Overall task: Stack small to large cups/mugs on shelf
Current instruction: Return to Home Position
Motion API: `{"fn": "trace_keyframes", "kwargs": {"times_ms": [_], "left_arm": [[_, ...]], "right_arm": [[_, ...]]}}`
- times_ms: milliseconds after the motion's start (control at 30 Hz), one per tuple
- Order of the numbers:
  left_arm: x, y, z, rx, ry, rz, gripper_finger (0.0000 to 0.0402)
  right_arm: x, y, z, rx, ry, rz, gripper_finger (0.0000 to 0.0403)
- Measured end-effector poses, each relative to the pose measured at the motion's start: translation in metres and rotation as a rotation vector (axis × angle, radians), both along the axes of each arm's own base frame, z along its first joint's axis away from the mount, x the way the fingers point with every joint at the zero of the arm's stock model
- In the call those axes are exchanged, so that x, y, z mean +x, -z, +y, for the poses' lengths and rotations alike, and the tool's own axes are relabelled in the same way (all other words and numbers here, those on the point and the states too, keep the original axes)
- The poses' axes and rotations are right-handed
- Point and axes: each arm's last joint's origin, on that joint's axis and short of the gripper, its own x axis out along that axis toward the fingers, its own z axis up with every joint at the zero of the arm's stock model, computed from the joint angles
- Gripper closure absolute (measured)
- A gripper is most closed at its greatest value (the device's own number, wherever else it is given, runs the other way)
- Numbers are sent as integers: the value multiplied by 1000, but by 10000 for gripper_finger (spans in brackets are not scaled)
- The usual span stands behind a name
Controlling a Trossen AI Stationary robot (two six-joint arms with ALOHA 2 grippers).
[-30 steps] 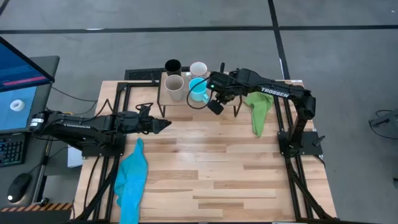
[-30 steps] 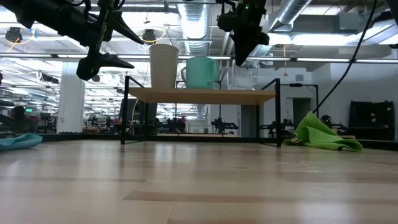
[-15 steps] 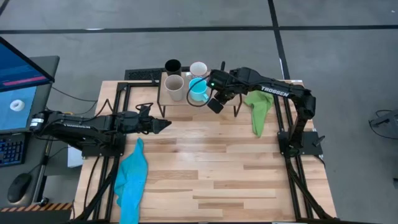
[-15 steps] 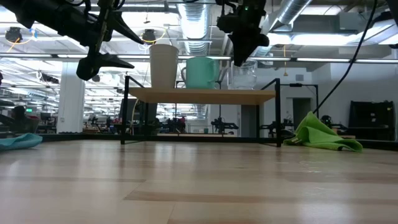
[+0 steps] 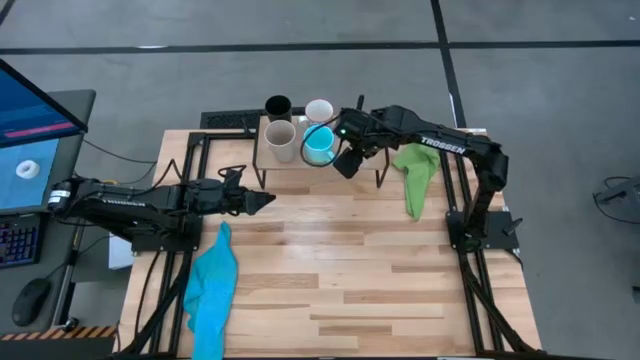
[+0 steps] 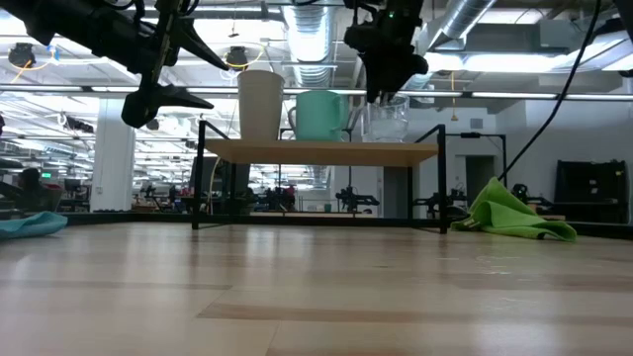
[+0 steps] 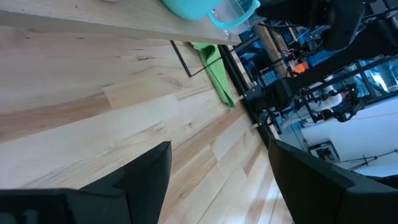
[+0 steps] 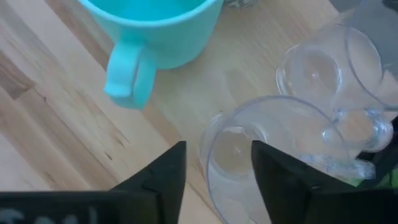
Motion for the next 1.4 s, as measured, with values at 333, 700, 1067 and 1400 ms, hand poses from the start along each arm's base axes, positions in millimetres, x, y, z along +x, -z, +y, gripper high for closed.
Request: {"fn": "trace_keyframes", "kwargs": {"times_ms": [333,700,1067,1400], "left_arm": [[1,-3,0,-6,-1,-36,141],[2,-24,-2,-49,72,-256,141],[-25,-101,0,250,62,-380,141],[-44,-141,1,389,39,-246,141]], "right_arm": [[-9,-45,3,-42,-20,-92,175],[-82,-150,29,-175,-101,-349,183],[-226,-211,80,-264,-67,-693,187],[-316,-193,103,-179,-35,-761,187]]}}
